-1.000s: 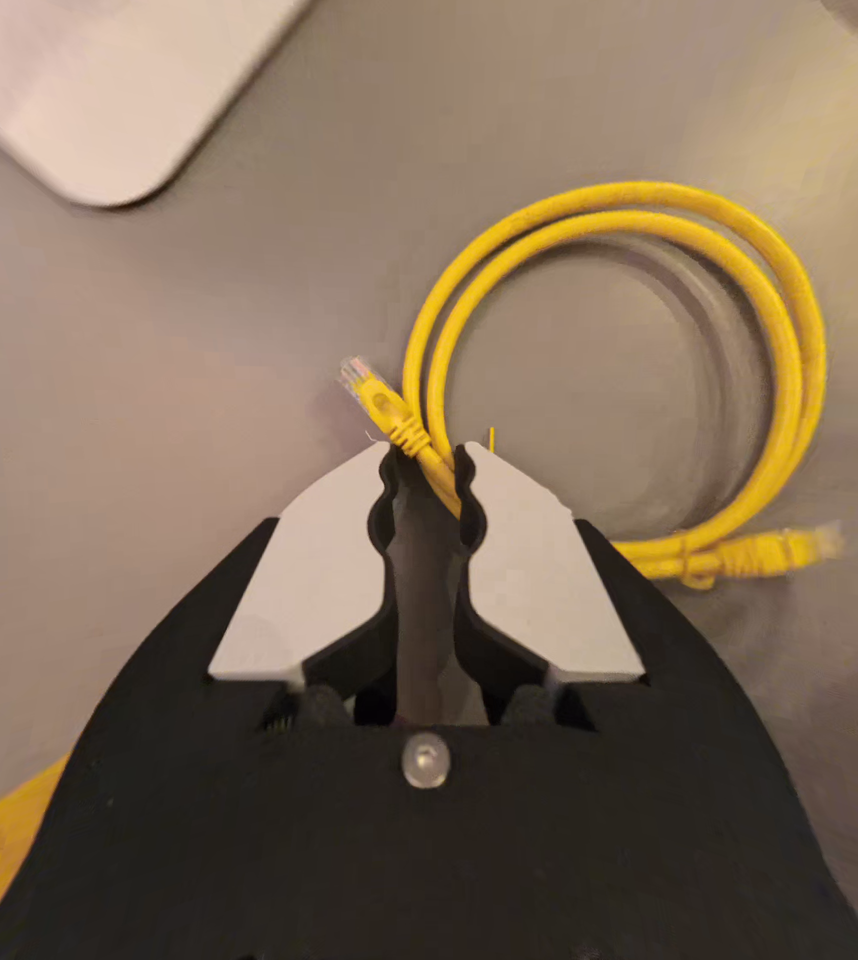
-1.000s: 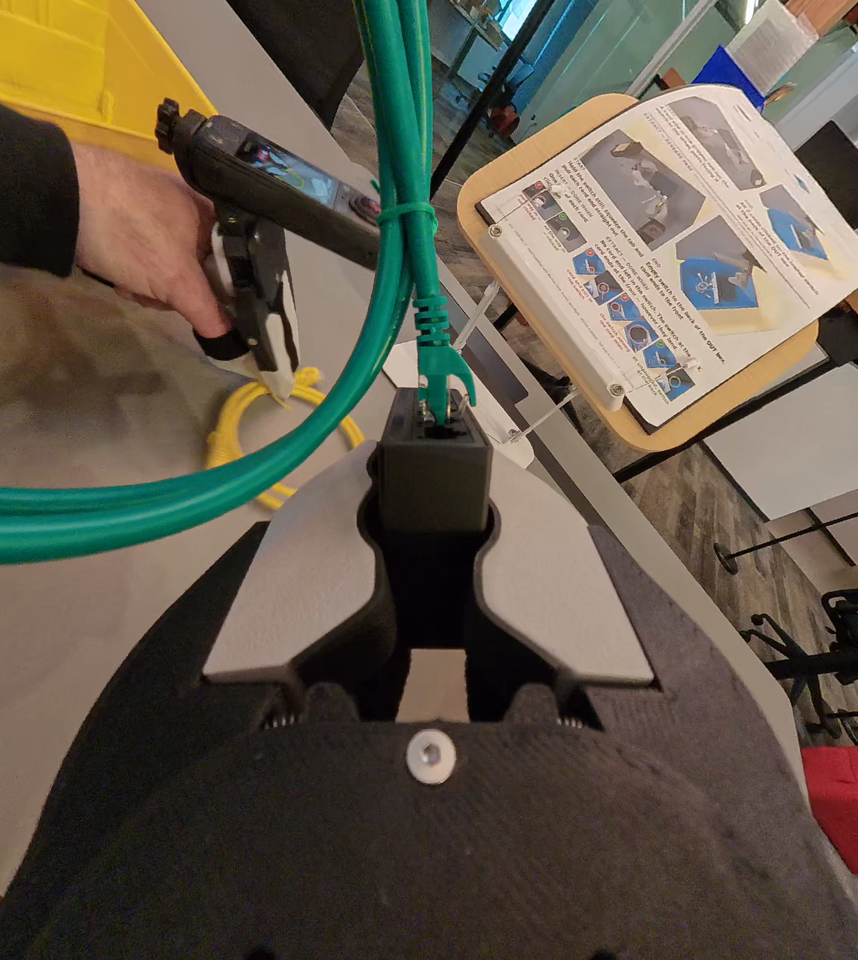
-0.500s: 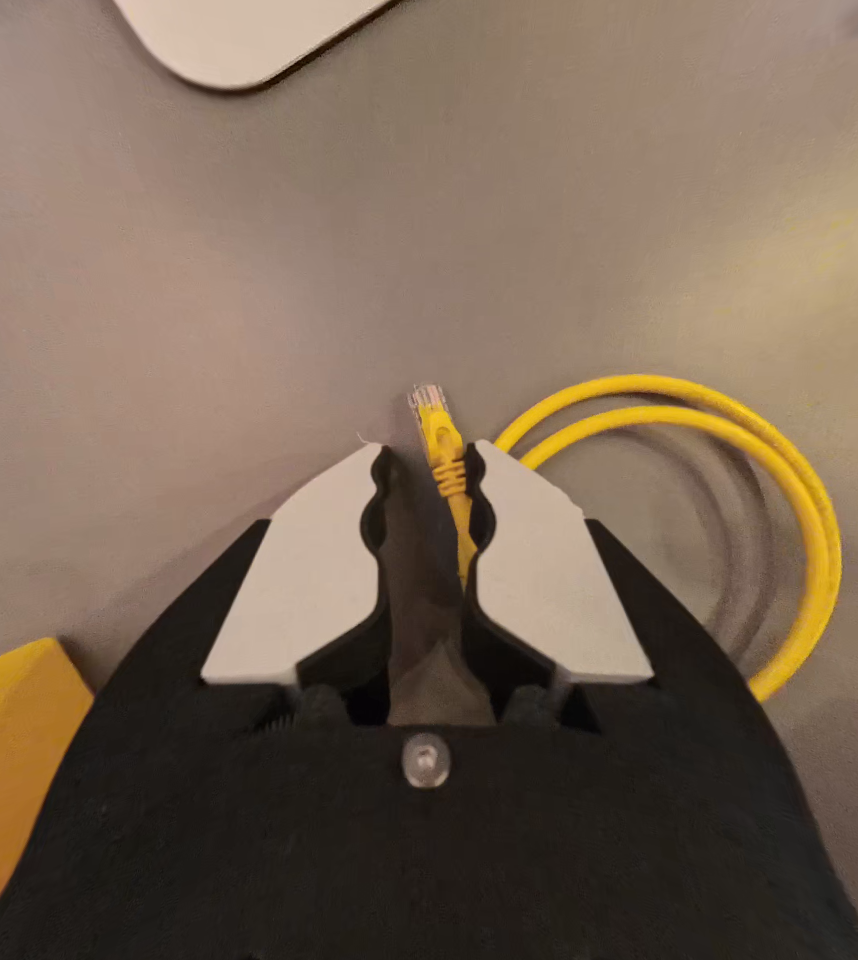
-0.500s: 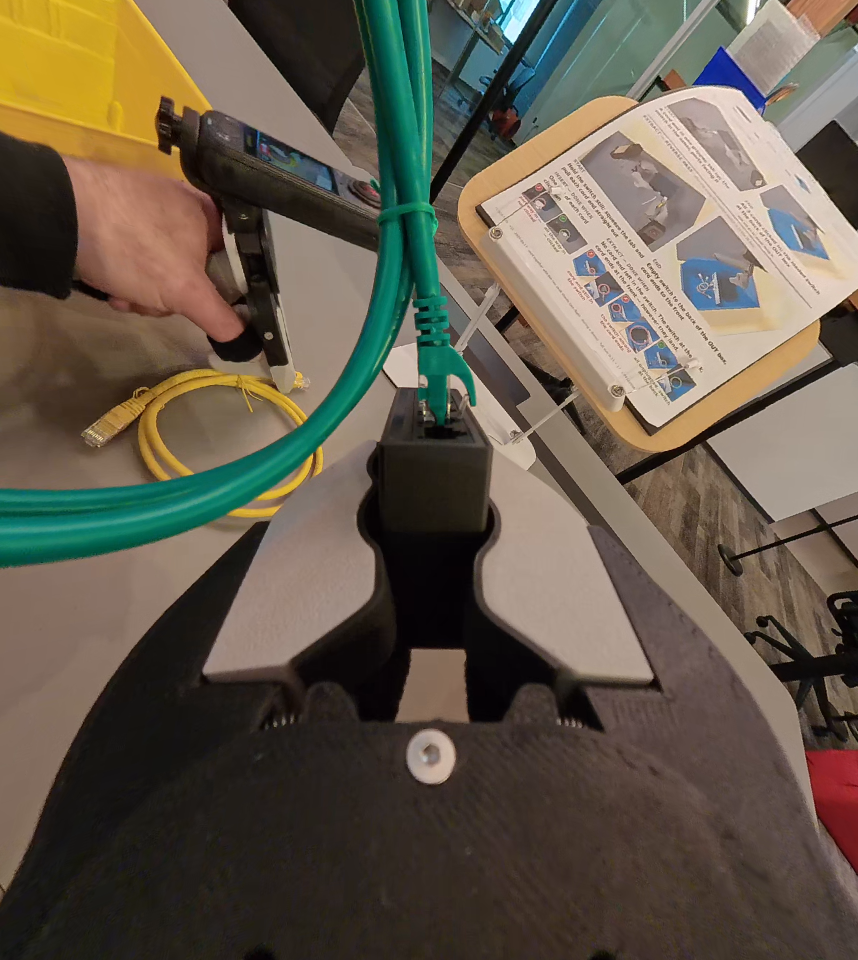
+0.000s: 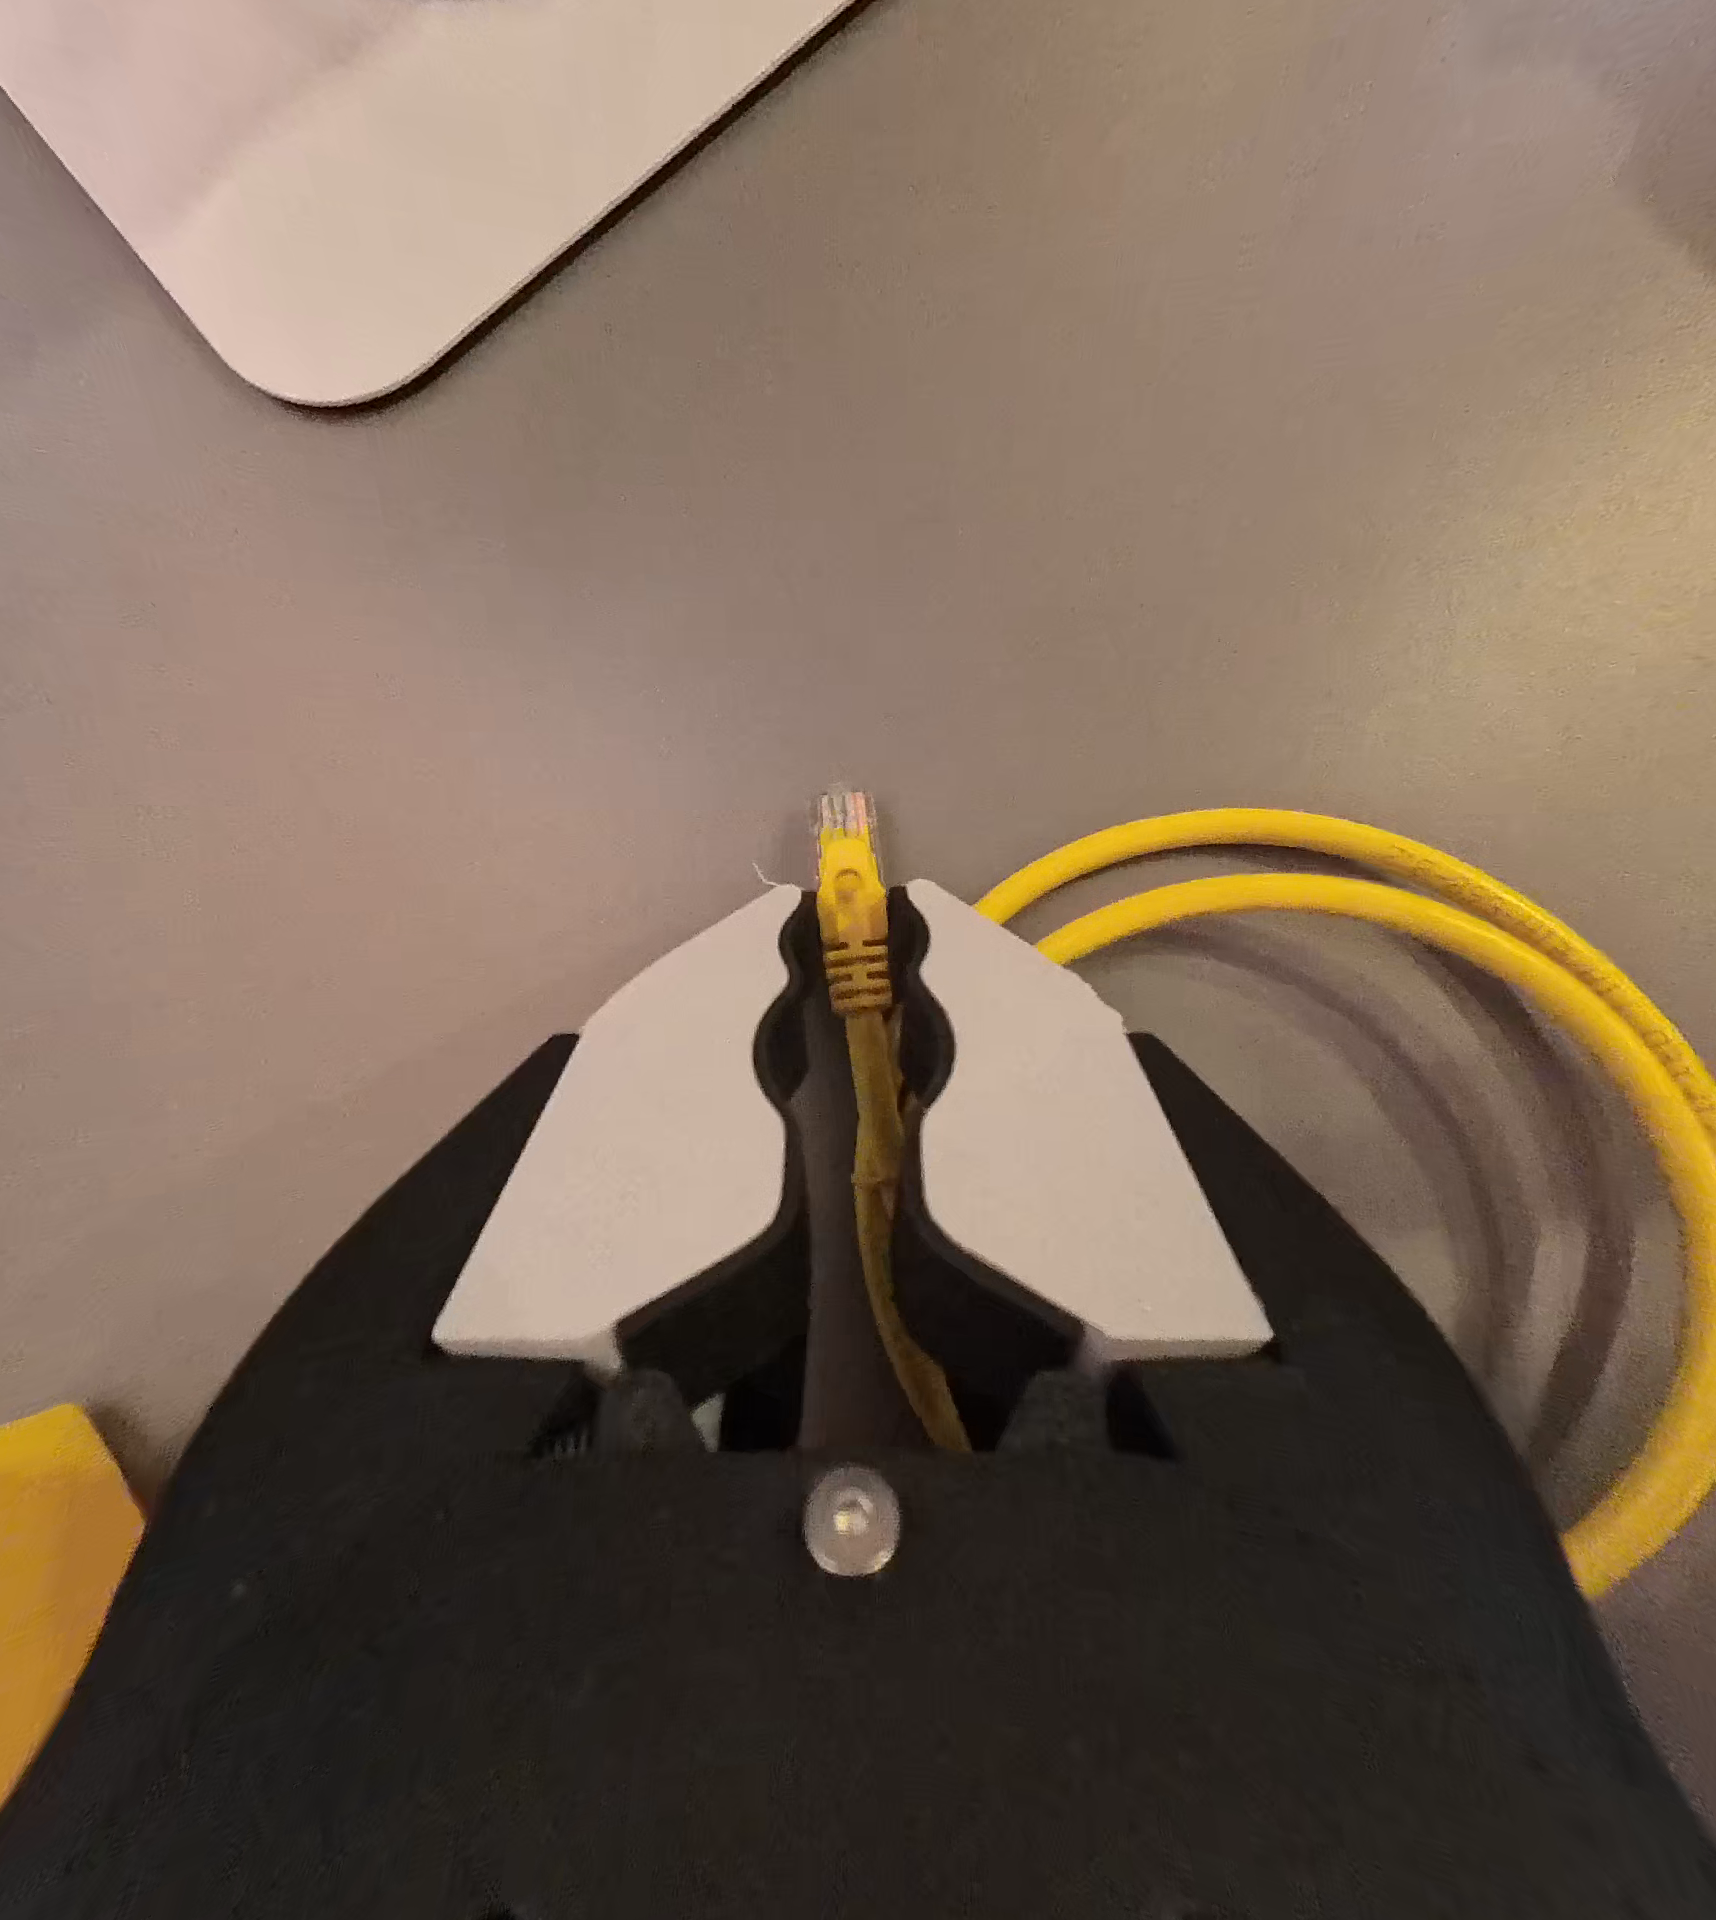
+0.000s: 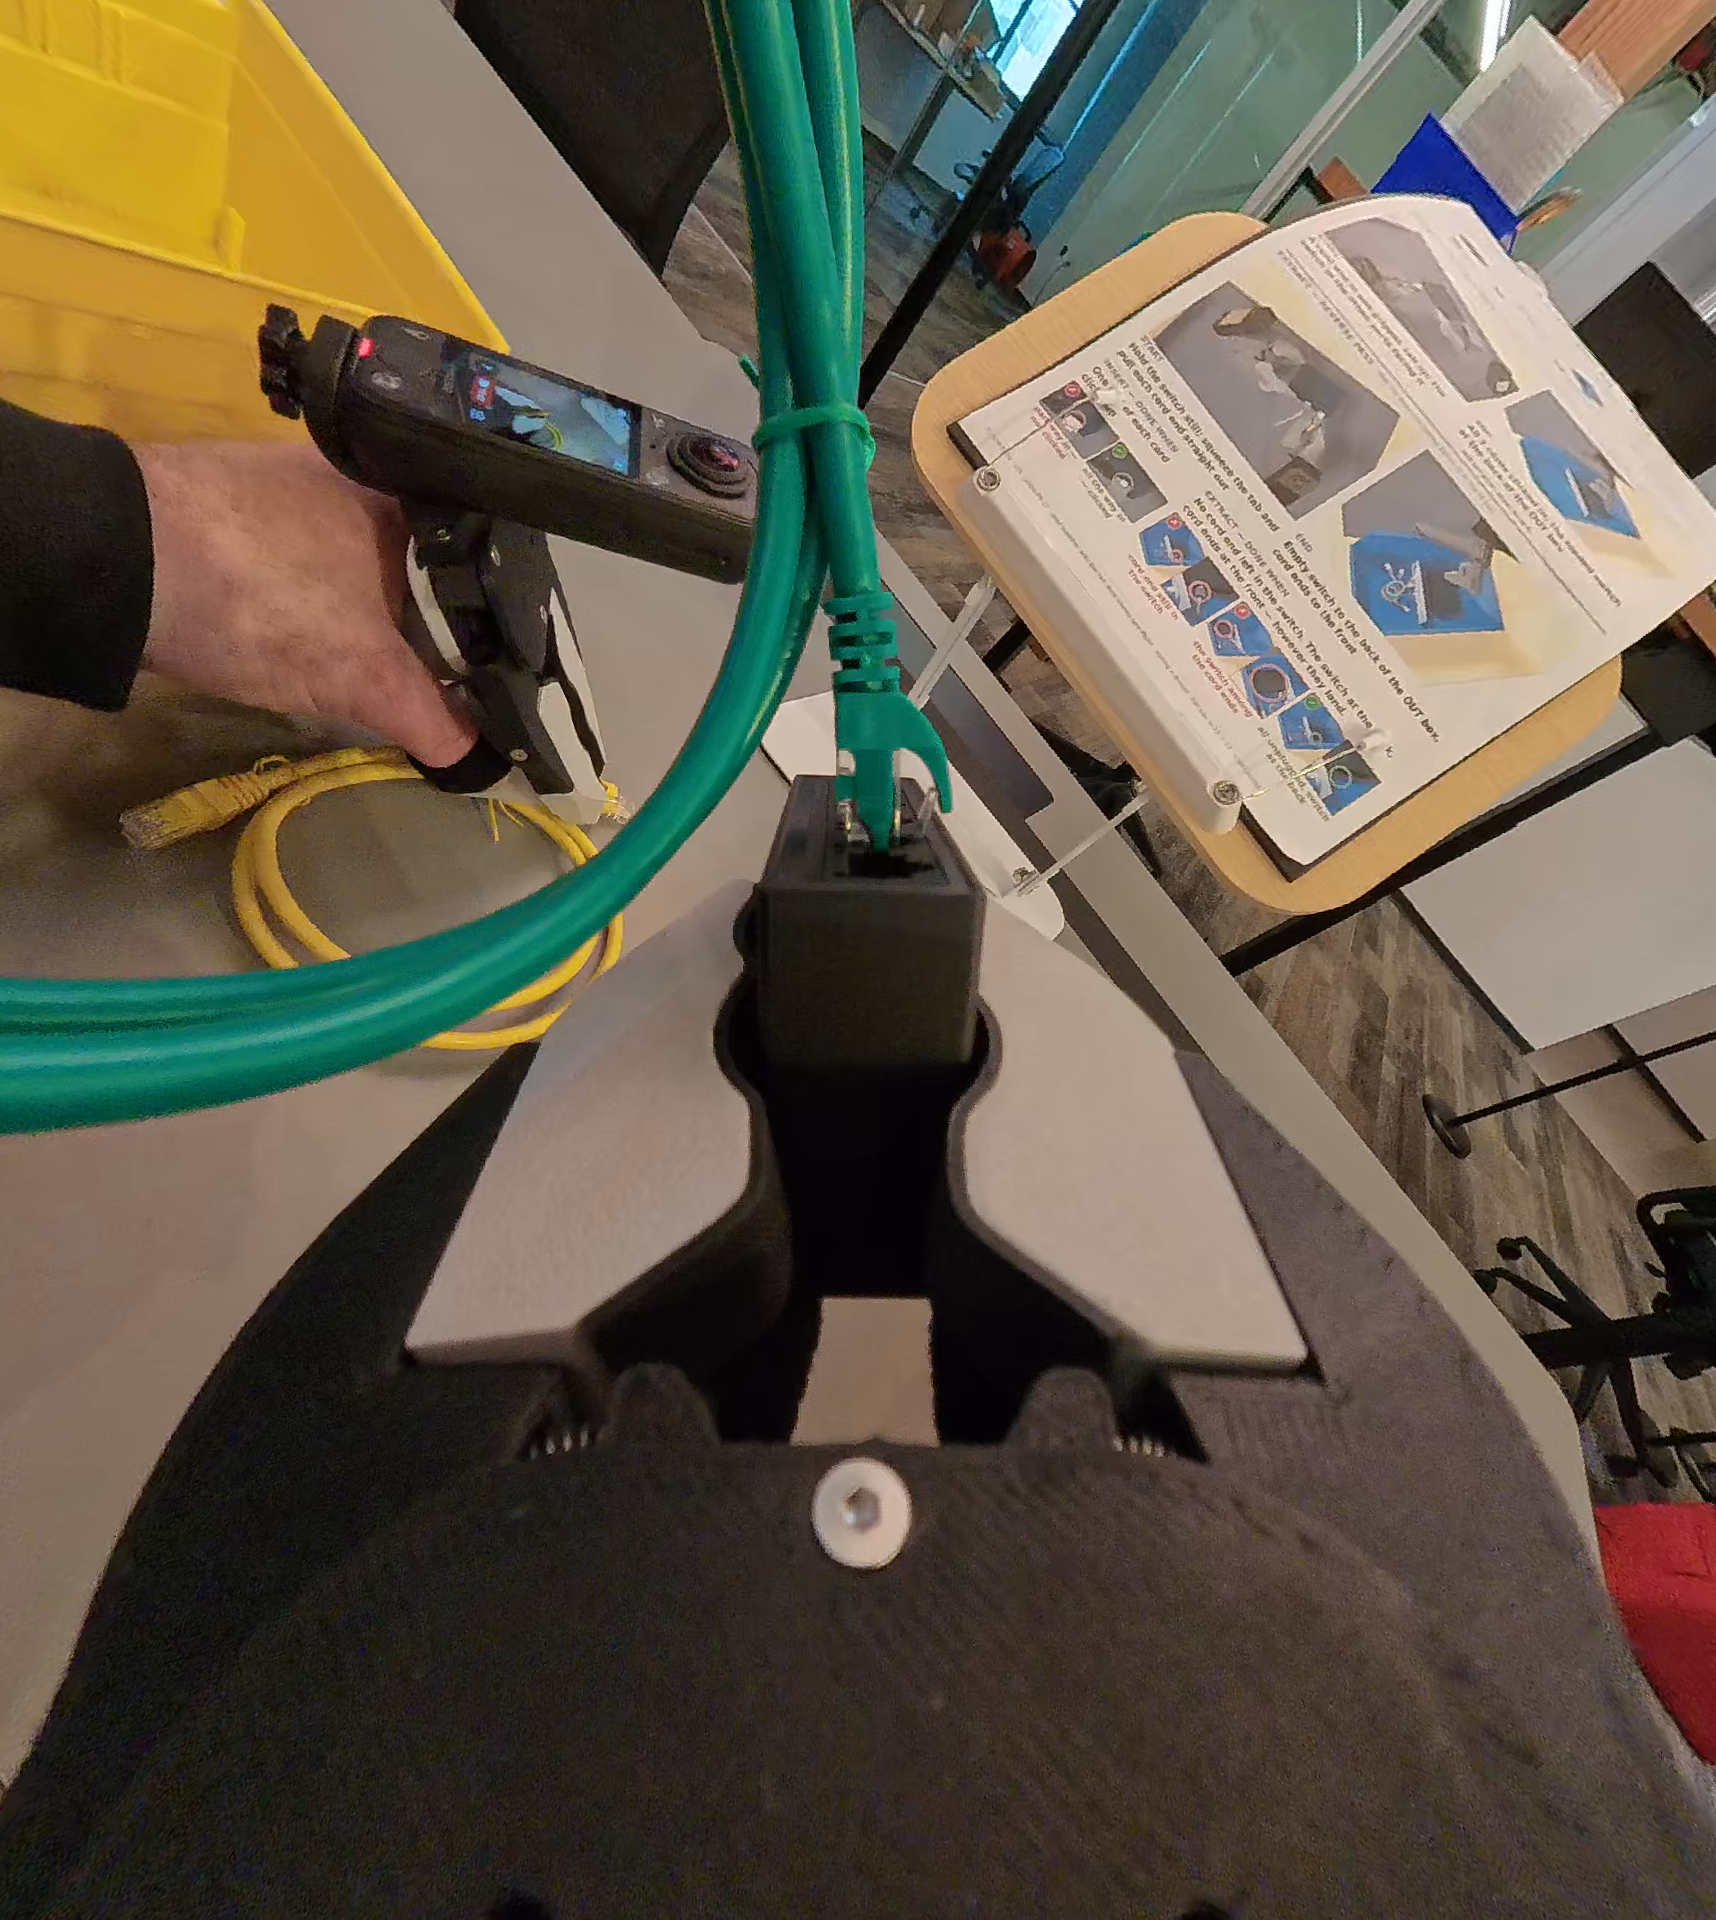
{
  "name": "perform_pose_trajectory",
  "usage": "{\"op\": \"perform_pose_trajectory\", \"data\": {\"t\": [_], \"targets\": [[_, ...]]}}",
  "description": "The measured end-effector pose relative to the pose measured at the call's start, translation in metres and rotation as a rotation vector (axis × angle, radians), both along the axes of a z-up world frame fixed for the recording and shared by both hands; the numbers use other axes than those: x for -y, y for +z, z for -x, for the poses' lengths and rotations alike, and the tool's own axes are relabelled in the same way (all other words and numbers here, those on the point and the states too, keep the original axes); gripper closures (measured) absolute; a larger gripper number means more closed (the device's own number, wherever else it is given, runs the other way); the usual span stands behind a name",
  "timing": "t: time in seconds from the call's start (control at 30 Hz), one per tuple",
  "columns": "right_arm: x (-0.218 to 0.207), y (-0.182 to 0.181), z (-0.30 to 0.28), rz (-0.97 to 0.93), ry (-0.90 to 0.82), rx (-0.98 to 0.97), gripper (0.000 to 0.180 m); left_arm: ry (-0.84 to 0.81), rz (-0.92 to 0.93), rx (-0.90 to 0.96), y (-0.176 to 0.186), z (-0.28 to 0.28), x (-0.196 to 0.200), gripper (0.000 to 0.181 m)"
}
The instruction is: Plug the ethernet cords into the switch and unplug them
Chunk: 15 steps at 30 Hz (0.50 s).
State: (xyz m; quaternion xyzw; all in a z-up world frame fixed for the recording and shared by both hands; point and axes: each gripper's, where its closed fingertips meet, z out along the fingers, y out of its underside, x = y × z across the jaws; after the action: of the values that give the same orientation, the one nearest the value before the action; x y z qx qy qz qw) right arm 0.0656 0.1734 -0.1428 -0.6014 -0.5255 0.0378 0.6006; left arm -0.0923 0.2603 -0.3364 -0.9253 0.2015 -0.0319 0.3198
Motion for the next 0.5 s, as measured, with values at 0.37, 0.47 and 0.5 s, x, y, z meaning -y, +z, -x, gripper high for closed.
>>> {"op": "perform_pose_trajectory", "data": {"t": [0.37, 0.47, 0.5], "targets": [[-0.001, 0.0, -0.001, -0.107, 0.016, 0.053, 0.15, -0.237, -0.183, 0.095, 0.106, -0.036, 0.038, 0.169], [0.002, 0.003, -0.001, -0.15, 0.022, 0.06, 0.15, -0.312, -0.251, 0.1, 0.16, -0.042, 0.057, 0.169], [0.003, 0.005, 0.0, -0.167, 0.027, 0.06, 0.15, -0.365, -0.27, 0.113, 0.176, -0.048, 0.066, 0.169]]}}
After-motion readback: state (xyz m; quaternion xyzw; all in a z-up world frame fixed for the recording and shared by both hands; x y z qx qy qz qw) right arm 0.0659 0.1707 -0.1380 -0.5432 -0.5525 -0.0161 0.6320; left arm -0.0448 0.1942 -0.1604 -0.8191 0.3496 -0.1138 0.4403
